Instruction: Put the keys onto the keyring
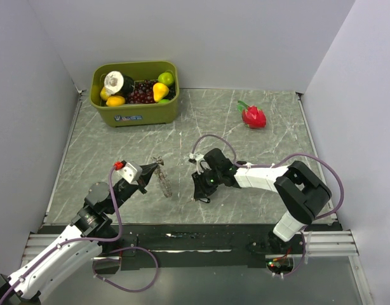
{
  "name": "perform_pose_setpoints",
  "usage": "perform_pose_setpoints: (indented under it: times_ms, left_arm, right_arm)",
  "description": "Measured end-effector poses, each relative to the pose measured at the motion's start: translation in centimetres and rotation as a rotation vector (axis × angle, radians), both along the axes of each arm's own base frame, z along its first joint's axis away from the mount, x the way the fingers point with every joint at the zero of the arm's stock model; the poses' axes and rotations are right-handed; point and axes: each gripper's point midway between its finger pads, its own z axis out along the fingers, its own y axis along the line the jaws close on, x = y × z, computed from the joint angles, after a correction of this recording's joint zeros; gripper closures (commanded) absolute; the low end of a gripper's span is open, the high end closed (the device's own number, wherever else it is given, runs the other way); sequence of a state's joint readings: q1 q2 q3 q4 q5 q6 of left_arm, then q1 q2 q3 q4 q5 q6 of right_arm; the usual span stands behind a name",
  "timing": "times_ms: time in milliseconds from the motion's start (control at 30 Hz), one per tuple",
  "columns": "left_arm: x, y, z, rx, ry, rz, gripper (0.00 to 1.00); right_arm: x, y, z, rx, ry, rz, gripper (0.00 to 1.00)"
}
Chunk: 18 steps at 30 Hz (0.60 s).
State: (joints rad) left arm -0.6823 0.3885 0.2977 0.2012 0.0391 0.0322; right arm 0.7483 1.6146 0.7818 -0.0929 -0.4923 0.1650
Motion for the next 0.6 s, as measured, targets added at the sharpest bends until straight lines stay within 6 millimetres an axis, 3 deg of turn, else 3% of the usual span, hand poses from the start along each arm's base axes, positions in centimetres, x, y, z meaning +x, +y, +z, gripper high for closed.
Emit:
perform_pose_setpoints:
  times_ms: [100,400,600]
  left_arm:
    - [0.0,0.0,0.0,0.0,0.0,-0.002,0.99]
    - [-0.1,-0.1,0.0,0.001,-0.001,-0.009,0.99]
    - [-0.1,-0.1,0.0,0.0,-0.001,-0.009,0.99]
  right_arm:
    - [-0.1,-0.1,-0.3,-0.007,0.007,0.003,0.72]
    - [-0.3,-0.5,-0.6,-0.031,0.008,0.009,0.52]
    - [0.0,-1.3,-0.6,-0.066,-0.016,-0.002,0.54]
